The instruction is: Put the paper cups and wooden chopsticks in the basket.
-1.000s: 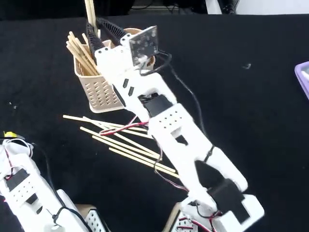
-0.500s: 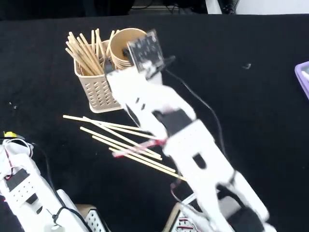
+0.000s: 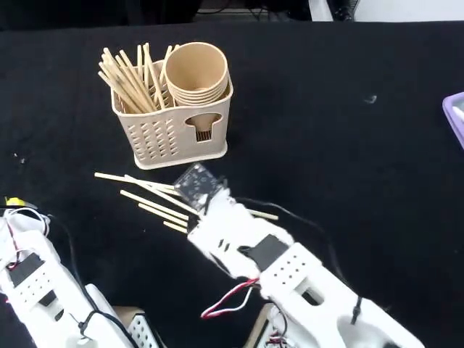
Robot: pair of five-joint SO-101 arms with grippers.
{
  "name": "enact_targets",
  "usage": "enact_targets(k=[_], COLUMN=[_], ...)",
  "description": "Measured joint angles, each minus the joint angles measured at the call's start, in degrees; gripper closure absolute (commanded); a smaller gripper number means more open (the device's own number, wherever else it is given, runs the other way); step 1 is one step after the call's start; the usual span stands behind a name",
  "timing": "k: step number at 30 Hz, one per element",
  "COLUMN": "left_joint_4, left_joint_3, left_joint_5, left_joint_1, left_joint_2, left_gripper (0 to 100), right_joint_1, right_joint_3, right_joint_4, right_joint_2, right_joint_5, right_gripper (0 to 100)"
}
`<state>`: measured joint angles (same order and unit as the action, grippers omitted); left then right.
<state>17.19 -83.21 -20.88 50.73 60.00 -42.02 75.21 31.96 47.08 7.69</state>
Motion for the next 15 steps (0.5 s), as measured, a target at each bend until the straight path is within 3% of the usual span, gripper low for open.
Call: enact_targets(k=[9, 15], left_joint_4=[0.00, 0.00], left_joint_3=[0.00, 0.00], left_joint_5=[0.00, 0.00], left_joint_1=[0.00, 0.00], left_joint_2=[0.00, 0.00], left_gripper=[87, 87], right_joint_1=[-11.43, -11.87], right_joint_3=[-1.14, -4.92], right_joint_4=[-0.97, -2.20], right_joint_2=[-14.68, -21.54], right_joint_5=[9.67, 14.07], right_gripper=[83.5, 83.6])
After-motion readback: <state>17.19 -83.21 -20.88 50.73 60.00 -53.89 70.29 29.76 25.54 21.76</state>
